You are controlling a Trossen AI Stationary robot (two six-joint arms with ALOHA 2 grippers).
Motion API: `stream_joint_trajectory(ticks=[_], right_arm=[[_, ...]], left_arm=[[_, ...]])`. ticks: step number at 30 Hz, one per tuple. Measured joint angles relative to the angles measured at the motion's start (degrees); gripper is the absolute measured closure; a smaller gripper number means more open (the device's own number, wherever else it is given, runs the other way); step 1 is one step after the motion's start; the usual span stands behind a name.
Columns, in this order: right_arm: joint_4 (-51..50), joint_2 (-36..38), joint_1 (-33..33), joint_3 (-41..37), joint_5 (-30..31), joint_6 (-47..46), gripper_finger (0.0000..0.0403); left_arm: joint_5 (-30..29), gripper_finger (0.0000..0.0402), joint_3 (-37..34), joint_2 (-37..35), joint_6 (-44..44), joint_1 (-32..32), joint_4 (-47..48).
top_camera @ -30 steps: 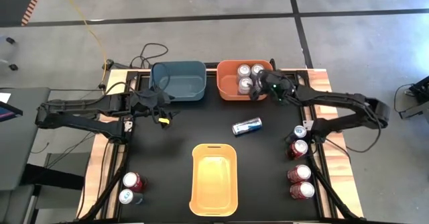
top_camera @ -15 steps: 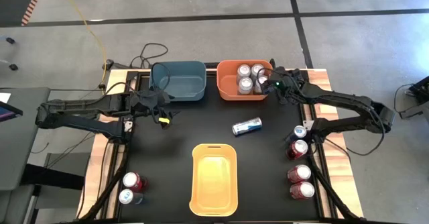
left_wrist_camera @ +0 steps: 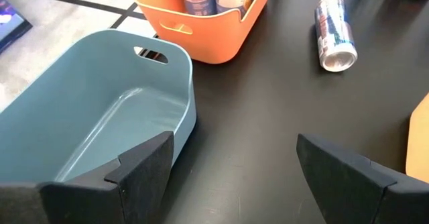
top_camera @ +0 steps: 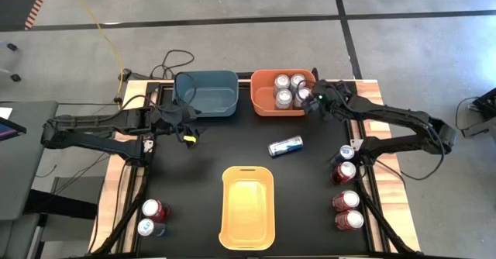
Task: Sort soda cans
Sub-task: Put the blue soda can into the blue bin
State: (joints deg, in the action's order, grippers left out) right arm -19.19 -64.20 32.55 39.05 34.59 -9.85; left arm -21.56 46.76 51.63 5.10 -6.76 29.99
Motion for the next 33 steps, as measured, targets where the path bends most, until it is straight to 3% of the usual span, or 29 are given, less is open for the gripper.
stream_joint_trajectory(ticks=[7, 14, 22, 28, 33], right_arm=[[0.17, 1.50, -3.19, 0.00, 0.00, 0.87, 0.0092], [-4.89, 7.72, -15.01, 0.00, -0.96, 0.84, 0.0092], [-9.12, 11.41, -26.68, 0.02, -18.40, -0.13, 0.0092], [-11.55, 8.79, -30.21, 0.07, -23.40, 2.26, 0.0092], [-11.78, 2.49, -31.64, 0.07, -24.28, 4.91, 0.0092]], left_arm=[[0.07, 0.0094, 0.00, 0.61, 0.07, -0.02, -0.95], [0.20, 0.0094, 0.00, 3.42, -1.06, 0.00, -2.63], [3.52, 0.0094, 0.00, 6.06, -3.32, -0.02, -6.04], [12.54, 0.0094, 0.00, 7.68, -6.65, 0.00, -12.27], [13.61, 0.0094, 0.00, 7.64, -7.67, 0.00, -13.30]])
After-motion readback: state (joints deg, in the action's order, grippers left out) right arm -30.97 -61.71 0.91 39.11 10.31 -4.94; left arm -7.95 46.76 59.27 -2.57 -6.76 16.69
